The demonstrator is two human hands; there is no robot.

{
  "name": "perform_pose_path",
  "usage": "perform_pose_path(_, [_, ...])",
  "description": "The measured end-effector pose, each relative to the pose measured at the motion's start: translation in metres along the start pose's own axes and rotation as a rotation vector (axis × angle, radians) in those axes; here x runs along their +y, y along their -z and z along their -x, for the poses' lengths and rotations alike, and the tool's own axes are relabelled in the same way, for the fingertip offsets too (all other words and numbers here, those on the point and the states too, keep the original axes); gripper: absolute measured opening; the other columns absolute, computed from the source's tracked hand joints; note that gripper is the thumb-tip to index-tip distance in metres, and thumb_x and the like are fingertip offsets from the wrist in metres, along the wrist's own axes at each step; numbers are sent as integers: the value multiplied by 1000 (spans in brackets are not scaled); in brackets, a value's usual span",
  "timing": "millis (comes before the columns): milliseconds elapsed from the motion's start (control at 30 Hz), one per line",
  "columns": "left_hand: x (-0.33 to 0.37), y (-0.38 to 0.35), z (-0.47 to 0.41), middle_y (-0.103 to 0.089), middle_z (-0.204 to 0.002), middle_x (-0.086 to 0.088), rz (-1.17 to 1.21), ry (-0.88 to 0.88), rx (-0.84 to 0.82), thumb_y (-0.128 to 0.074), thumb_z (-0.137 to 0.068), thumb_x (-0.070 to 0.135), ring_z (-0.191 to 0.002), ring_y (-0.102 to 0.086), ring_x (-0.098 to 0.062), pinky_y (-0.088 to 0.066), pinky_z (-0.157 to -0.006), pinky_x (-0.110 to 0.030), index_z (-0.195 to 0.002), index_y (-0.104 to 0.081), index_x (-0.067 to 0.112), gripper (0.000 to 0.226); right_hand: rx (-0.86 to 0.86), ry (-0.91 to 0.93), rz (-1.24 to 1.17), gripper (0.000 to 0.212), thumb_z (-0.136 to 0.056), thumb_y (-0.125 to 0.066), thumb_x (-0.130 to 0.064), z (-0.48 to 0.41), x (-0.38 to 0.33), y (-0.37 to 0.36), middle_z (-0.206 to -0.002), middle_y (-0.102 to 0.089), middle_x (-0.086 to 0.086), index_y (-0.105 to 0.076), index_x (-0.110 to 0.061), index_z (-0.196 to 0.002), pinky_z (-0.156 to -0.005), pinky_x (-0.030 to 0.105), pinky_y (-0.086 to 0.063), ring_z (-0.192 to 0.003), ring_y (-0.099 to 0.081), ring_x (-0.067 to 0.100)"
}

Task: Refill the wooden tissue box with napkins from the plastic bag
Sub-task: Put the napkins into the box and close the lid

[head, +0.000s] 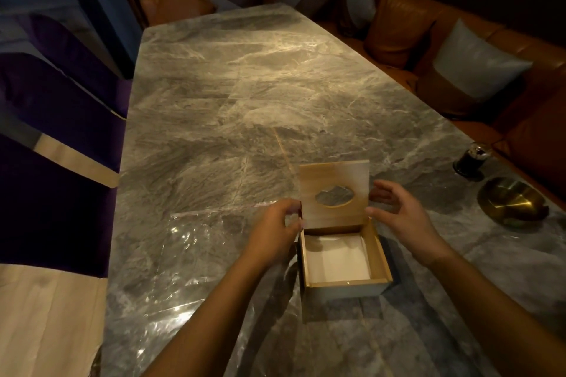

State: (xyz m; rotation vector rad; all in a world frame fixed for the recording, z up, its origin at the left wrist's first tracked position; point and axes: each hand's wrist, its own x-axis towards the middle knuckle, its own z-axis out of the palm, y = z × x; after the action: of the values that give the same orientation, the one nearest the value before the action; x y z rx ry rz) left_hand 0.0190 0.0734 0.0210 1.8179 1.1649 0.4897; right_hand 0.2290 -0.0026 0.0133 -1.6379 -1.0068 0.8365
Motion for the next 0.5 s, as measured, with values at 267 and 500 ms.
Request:
perform_pose_path(267, [6,-3,-2,-58,-87,11,116,-50,41,-59,-81,-2,-87,-57,-7,-47,-79,-21,-89,-56,23,26,-95,81,11,32,-79,-63,7,-7,-1,-3,-86,-66,0,-63,-24,-86,-67,11,-51,-71,-63,-6])
perform_pose_path(500, [1,-2,-2,-61,-86,5,264,-75,14,-57,-78,-12,-91,-58,-15,-48,-78,-26,-74,-55,23,35,-145,135,-25,24,-73,-62,17,-4,4,4,-71,-73,-11,-65,-5,-81,-68,9,-50,-73,-65,-5])
